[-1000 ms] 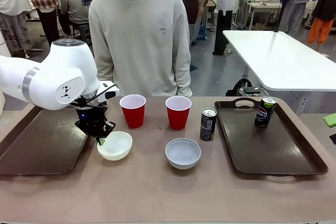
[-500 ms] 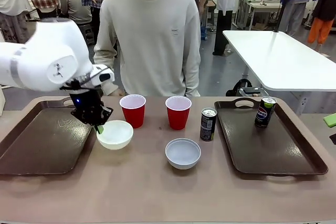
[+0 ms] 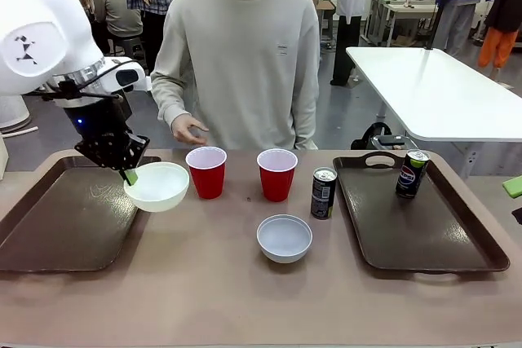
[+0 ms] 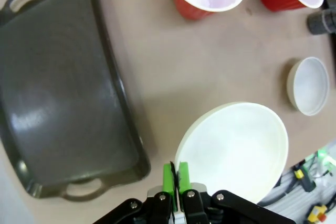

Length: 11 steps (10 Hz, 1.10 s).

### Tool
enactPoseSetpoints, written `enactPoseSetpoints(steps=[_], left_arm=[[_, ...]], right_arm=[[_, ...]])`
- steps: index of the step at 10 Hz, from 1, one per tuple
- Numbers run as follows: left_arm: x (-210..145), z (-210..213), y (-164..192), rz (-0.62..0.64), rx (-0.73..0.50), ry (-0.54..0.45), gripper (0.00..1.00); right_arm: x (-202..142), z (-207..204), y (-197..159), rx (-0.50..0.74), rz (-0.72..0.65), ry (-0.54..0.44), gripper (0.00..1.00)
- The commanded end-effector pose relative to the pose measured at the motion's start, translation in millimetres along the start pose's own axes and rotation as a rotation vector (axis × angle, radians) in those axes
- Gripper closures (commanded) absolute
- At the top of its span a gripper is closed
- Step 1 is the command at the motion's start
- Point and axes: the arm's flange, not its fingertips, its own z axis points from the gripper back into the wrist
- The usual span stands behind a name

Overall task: Prepare tableware on both trays.
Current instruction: Pick up a Picnic Bowl from the table and place it on a Handle tray.

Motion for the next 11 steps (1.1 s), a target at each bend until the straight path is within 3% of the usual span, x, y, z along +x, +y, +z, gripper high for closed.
enactPoseSetpoints(steps=[1, 4, 8, 11], left_arm=[[10, -19, -2, -0.002, -0.004, 0.001, 1.00], [-5, 2, 31, -0.014, 0.023, -0.055, 0.96], [-39, 6, 108, 0.137, 0.132, -0.076, 0.96], [-45, 9, 147, 0.210, 0.168, -0.081, 0.96]], right_arm=[[2, 0, -2, 0.032, 0.019, -0.008, 0.00], [2, 0, -2, 0.032, 0.019, -0.008, 0.00], [2, 0, -2, 0.032, 0.019, -0.008, 0.00], [2, 0, -2, 0.032, 0.019, -0.008, 0.00]])
